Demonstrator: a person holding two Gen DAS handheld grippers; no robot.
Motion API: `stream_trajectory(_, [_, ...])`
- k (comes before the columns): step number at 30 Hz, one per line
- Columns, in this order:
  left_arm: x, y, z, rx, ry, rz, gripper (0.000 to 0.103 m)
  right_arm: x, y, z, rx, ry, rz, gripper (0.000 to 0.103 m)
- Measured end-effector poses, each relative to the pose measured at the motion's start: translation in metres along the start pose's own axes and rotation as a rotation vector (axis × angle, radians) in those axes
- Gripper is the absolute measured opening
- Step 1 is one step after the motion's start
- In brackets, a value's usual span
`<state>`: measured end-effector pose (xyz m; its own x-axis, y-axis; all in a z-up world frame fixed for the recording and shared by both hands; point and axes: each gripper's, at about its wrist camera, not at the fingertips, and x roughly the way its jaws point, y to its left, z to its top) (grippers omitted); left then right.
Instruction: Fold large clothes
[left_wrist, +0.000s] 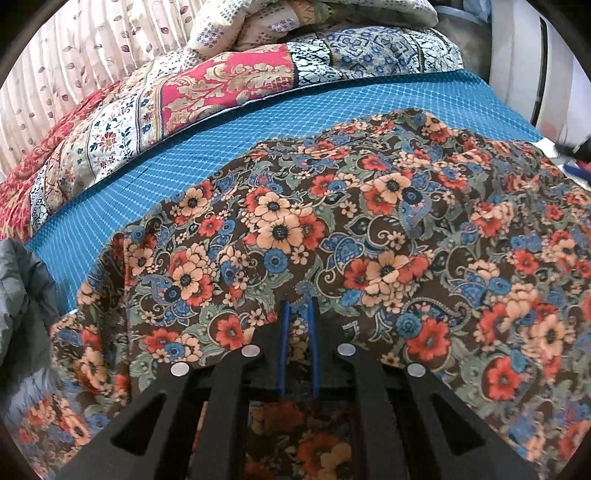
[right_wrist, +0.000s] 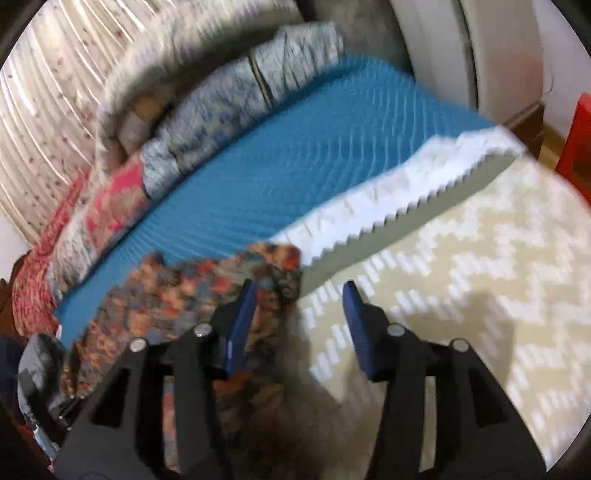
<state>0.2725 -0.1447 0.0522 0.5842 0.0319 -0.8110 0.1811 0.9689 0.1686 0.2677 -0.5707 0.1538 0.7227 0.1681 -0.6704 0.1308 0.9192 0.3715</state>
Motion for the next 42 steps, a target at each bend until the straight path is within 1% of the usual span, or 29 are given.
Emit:
stream_trajectory(1, [-0.006, 0.004, 0.002, -0.020, -0.002, -0.014, 0.027, -0.015, 0.012, -0.002, -0.047, -0.011, 0.025, 0.046])
stream_trajectory(2, [-0.014, 0.008, 0.002, -0.046, -0.020, -0.022, 0.027, -0.031, 0.030, -0.011, -0.114, -0.005, 0.069, 0.042])
stream_trajectory(3, [-0.024, 0.011, 0.002, -0.073, -0.045, -0.028, 0.027, -0.041, 0.042, -0.017, -0.151, -0.002, 0.098, 0.035])
stream_trajectory(4, [-0.029, 0.012, 0.002, -0.086, -0.056, -0.042, 0.027, -0.049, 0.049, -0.030, -0.179, 0.015, 0.132, 0.032])
stream_trajectory(5, [-0.029, 0.008, 0.001, -0.075, -0.044, -0.054, 0.027, -0.048, 0.048, -0.044, -0.193, 0.065, 0.124, 0.030])
stream_trajectory(6, [-0.021, 0.003, -0.001, -0.043, -0.011, -0.035, 0.027, -0.037, 0.042, -0.057, -0.191, 0.119, 0.070, 0.028])
stream_trajectory(7, [-0.008, -0.002, -0.006, 0.000, 0.057, -0.017, 0.027, -0.014, 0.022, -0.077, -0.153, 0.215, -0.020, 0.015])
stream_trajectory(8, [-0.001, -0.008, -0.011, 0.038, 0.086, -0.006, 0.027, -0.002, 0.002, -0.091, -0.087, 0.257, 0.005, 0.013])
stream_trajectory(9, [-0.011, -0.012, -0.015, 0.074, 0.042, 0.033, 0.027, -0.013, -0.018, -0.093, 0.030, 0.189, 0.105, 0.009])
stream_trajectory(10, [-0.020, -0.013, -0.016, 0.086, 0.033, 0.042, 0.027, -0.020, -0.019, -0.088, 0.076, 0.191, 0.094, 0.007])
stream_trajectory(11, [-0.031, -0.011, -0.018, 0.080, 0.026, 0.023, 0.027, -0.028, -0.013, -0.082, 0.093, 0.170, 0.086, 0.009])
stream_trajectory(13, [-0.068, -0.001, -0.025, 0.052, -0.027, -0.014, 0.027, -0.059, 0.011, -0.074, 0.016, 0.083, 0.087, 0.017])
stream_trajectory(15, [-0.110, 0.018, -0.046, 0.024, -0.098, -0.044, 0.027, -0.080, 0.038, -0.072, -0.063, 0.048, 0.090, 0.025])
stream_trajectory(17, [-0.139, 0.037, -0.078, 0.002, -0.125, -0.064, 0.027, -0.100, 0.078, -0.077, -0.189, 0.033, 0.105, 0.027])
stream_trajectory(19, [-0.161, 0.063, -0.126, -0.033, -0.114, -0.064, 0.027, -0.104, 0.121, -0.094, -0.298, 0.043, 0.131, 0.027])
stream_trajectory(21, [-0.170, 0.095, -0.179, -0.080, -0.059, -0.034, 0.027, -0.108, 0.159, -0.115, -0.388, 0.075, 0.174, 0.027])
stream_trajectory(23, [-0.179, 0.127, -0.222, -0.136, -0.003, 0.012, 0.027, -0.110, 0.206, -0.141, -0.487, 0.112, 0.232, 0.035])
stream_trajectory(24, [-0.187, 0.148, -0.248, -0.189, 0.025, 0.043, 0.027, -0.114, 0.235, -0.161, -0.545, 0.129, 0.274, 0.046])
stream_trajectory(25, [-0.193, 0.163, -0.265, -0.229, 0.036, 0.062, 0.027, -0.115, 0.267, -0.182, -0.611, 0.146, 0.314, 0.050])
stream_trajectory(26, [-0.205, 0.190, -0.289, -0.308, 0.046, 0.093, 0.027, -0.115, 0.306, -0.204, -0.699, 0.159, 0.338, 0.050])
stream_trajectory(27, [-0.212, 0.206, -0.303, -0.353, 0.046, 0.112, 0.027, -0.115, 0.332, -0.224, -0.781, 0.158, 0.344, 0.051])
stream_trajectory(30, [-0.236, 0.255, -0.344, -0.508, 0.025, 0.181, 0.027, -0.117, 0.422, -0.301, -1.113, 0.121, 0.340, 0.052])
stream_trajectory(32, [-0.248, 0.278, -0.364, -0.578, 0.005, 0.205, 0.027, -0.114, 0.472, -0.345, -1.313, 0.034, 0.295, 0.054])
stream_trajectory(33, [-0.252, 0.288, -0.372, -0.611, -0.004, 0.213, 0.027, -0.107, 0.501, -0.371, -1.433, -0.031, 0.236, 0.056])
stream_trajectory(36, [-0.258, 0.311, -0.391, -0.678, -0.021, 0.207, 0.027, -0.079, 0.549, -0.402, -1.568, -0.094, 0.117, 0.059])
stream_trajectory(39, [-0.264, 0.326, -0.409, -0.721, -0.029, 0.198, 0.027, -0.041, 0.587, -0.420, -1.679, -0.113, -0.017, 0.060])
stream_trajectory(40, [-0.267, 0.328, -0.412, -0.731, -0.034, 0.197, 0.027, -0.029, 0.594, -0.426, -1.721, -0.077, -0.039, 0.021])
stream_trajectory(41, [-0.268, 0.327, -0.415, -0.735, -0.036, 0.197, 0.027, -0.020, 0.597, -0.426, -1.728, -0.001, -0.056, 0.002])
stream_trajectory(42, [-0.270, 0.326, -0.416, -0.739, -0.041, 0.198, 0.027, -0.021, 0.600, -0.421, -1.682, 0.039, -0.014, 0.001])
